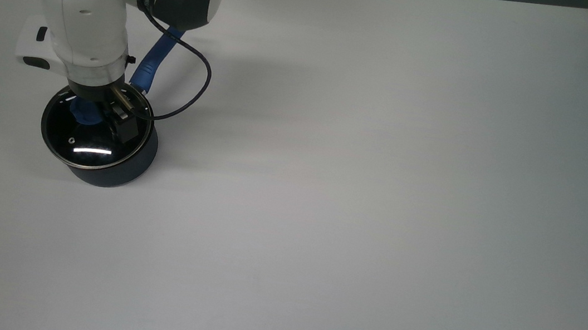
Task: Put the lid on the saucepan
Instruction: 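Lower the lid onto the saucepan rim and adjust its seating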
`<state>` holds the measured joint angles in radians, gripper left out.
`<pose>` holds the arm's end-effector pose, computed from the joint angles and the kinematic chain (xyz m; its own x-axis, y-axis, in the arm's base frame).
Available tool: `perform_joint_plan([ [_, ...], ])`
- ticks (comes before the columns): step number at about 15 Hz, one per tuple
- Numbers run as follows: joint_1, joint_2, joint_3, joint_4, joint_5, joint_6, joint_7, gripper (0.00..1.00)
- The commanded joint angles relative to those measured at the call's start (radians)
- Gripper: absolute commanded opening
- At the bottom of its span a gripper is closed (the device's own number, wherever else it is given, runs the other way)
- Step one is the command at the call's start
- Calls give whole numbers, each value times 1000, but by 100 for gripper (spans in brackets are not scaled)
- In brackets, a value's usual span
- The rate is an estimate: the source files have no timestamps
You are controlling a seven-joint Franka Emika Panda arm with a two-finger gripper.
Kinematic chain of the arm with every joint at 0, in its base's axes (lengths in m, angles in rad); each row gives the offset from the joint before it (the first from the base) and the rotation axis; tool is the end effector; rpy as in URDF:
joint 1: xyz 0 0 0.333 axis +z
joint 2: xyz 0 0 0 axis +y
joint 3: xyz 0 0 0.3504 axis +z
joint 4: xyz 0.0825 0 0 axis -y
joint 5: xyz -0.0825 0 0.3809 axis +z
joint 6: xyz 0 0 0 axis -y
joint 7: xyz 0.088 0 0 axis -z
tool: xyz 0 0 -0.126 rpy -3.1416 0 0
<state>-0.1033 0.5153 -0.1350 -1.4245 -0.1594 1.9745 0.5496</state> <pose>0.7027 -0.1653 0.4184 0.7592 -0.6363 0.1368 -0.6509 -0.7407 0.1665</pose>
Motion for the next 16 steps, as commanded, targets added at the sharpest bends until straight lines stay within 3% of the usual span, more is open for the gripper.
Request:
perform_joint_plan([
  [1, -1, -15, 5, -10, 23, 18, -30, 100],
  [5, -4, -23, 0, -8, 81, 17, -88, 100],
  [16, -13, -44, -11, -8, 141, 9, -155, 100],
])
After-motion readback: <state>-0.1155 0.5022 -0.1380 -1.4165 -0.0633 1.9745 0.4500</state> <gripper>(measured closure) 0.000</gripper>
